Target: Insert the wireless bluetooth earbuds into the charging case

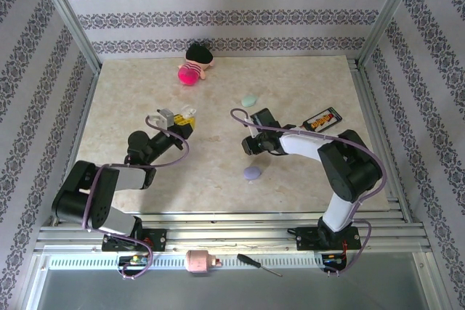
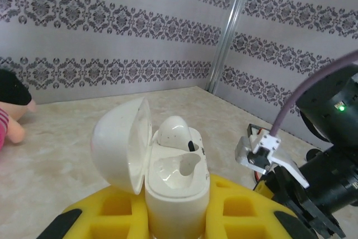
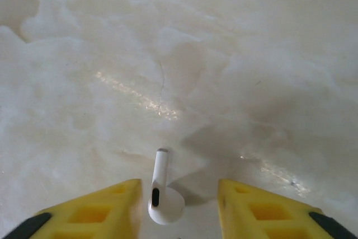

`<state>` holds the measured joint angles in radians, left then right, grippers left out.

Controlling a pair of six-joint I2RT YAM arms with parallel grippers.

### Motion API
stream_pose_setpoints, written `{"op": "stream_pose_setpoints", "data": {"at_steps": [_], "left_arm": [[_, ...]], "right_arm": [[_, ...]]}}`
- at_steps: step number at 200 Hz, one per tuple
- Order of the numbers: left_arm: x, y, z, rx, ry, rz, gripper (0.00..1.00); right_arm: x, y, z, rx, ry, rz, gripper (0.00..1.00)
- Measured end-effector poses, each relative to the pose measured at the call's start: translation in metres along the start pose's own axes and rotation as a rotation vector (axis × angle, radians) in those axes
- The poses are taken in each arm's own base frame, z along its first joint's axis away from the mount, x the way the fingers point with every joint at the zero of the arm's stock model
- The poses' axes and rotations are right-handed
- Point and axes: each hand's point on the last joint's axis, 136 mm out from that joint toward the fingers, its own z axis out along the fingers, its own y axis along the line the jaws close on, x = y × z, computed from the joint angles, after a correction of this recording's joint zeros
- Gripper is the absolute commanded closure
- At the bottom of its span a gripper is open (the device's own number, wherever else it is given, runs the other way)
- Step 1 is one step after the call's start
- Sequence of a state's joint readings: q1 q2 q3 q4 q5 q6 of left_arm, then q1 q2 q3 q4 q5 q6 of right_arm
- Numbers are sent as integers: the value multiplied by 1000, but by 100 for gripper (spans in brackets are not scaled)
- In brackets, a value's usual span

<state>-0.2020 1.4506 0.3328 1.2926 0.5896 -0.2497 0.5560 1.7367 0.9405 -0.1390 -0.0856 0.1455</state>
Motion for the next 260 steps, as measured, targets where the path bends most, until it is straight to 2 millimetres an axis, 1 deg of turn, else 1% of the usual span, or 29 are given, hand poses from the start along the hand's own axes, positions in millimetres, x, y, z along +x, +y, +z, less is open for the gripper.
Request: {"op": "stream_pose_setpoints", "data": {"at_steps": [8, 24, 48, 67, 92, 107, 125, 160, 228, 244, 260], "left_arm": [[0, -3, 0, -1, 2, 12, 91], [1, -6, -2, -6, 9, 32, 91], [10, -6, -5, -27, 39, 57, 91], [17, -6, -6, -40, 65, 78, 91], [22, -6, -5, -52, 88, 103, 91], [24, -5, -5, -55, 94, 113, 91], [26, -4, -6, -61, 102, 119, 92], [27, -4, -7, -70, 115, 139, 93], [26, -4, -10, -78, 118, 156, 93], [27, -4, -10, -79, 121, 155, 93], [30, -4, -12, -83, 126, 153, 93]], "right_arm": [[-2, 0, -5, 3, -10, 21, 45], [-10, 0, -18, 10, -44, 66, 41], [-21, 4, -37, -11, -98, 188, 42], [-20, 12, -42, -65, -102, 295, 42], [-8, 30, -36, -143, -58, 400, 42], [-2, 42, -30, -173, -28, 420, 42], [4, 51, -20, -192, 2, 436, 42], [12, 44, -5, -180, 35, 474, 42], [11, 17, 3, -141, 39, 520, 42], [10, 19, 3, -146, 47, 518, 43], [9, 19, 4, -145, 58, 518, 46]]}}
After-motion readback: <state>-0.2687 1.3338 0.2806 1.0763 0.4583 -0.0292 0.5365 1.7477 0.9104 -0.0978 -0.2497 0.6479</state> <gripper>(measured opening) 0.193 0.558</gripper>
